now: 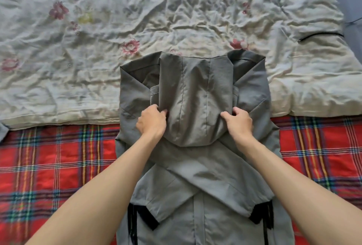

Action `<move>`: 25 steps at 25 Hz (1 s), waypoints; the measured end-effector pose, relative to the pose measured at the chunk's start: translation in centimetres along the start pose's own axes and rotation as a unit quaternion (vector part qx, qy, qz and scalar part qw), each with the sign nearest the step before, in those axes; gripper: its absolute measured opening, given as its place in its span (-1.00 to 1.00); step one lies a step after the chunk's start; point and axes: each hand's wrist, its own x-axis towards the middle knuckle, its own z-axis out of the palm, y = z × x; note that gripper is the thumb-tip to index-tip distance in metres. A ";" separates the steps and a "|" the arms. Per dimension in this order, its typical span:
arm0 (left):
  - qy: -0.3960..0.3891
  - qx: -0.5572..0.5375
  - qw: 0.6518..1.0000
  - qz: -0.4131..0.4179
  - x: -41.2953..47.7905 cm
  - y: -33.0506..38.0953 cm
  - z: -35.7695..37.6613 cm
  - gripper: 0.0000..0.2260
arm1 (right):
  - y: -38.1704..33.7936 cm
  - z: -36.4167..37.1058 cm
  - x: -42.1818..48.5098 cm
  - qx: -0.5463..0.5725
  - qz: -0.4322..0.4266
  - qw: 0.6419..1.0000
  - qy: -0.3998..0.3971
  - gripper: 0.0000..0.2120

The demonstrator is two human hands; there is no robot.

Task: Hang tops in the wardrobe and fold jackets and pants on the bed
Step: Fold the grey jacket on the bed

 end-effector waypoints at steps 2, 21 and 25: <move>-0.091 -0.311 0.942 -0.090 0.5 -0.3 -1.1 -0.83 | 0.0 -1.4 -0.3 0.318 0.073 0.942 -0.083 -0.84; -0.265 -0.526 0.779 -0.216 -9.4 -10.3 2.8 -0.76 | 10.0 -4.0 -8.2 0.258 0.143 0.951 -0.098 -0.75; -0.274 -0.373 0.869 -0.174 -9.6 -10.8 3.0 -0.73 | 10.2 -3.9 -7.8 0.195 0.161 0.961 -0.114 -0.71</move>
